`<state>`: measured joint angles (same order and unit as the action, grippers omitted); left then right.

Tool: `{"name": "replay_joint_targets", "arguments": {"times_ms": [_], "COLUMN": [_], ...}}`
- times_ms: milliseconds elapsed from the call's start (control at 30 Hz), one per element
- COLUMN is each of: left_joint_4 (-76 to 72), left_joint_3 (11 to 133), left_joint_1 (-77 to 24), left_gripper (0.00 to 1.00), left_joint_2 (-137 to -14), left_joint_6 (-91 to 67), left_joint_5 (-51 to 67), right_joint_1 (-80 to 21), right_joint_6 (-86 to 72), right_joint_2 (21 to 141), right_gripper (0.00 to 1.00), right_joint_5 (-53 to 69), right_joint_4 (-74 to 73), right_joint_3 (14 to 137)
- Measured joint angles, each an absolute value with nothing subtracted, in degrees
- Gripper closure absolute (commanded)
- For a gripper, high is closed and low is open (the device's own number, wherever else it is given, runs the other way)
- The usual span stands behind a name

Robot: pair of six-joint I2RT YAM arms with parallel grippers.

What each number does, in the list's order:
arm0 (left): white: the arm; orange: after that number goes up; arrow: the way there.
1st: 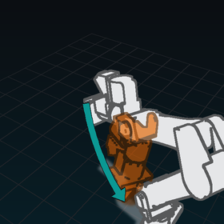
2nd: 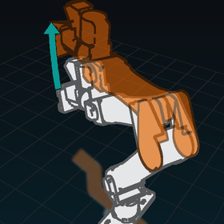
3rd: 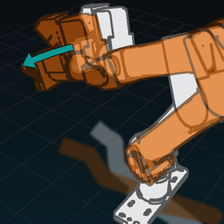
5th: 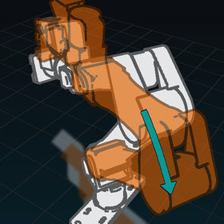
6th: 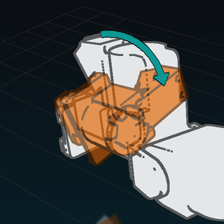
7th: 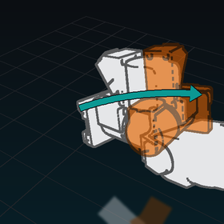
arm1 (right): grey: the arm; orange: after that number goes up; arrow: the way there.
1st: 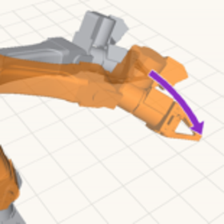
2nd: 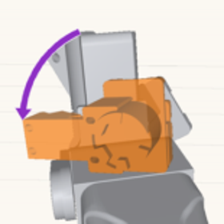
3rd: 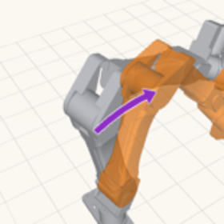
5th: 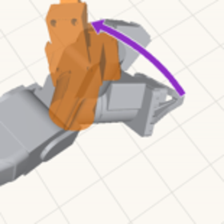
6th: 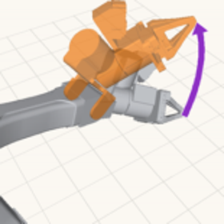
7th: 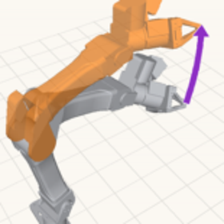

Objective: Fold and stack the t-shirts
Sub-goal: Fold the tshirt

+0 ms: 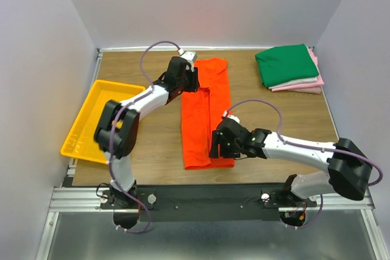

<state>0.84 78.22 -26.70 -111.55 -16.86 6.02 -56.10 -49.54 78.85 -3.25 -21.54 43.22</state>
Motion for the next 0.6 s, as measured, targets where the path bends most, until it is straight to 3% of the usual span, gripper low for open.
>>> {"name": "replay_joint_targets", "arguments": {"times_ms": [300,600], "left_joint_4": [-2.59,0.54], "left_joint_3": [53.95,33.17], "left_joint_1": [-33.67,-45.78], "left_gripper": [0.53,0.53], "left_joint_2": [-82.61,-70.37], "left_joint_6": [-22.74,-35.48], "left_joint_5": [-0.75,-6.22], "right_joint_1": [-56.18,-56.16], "right_joint_6": [-51.99,-54.08], "right_joint_2": [74.06,73.80], "right_gripper": [0.29,0.38], "right_joint_5": [-9.89,-13.30], "right_joint_4": [-29.98,-34.26], "right_joint_3": [42.33,39.42]}}
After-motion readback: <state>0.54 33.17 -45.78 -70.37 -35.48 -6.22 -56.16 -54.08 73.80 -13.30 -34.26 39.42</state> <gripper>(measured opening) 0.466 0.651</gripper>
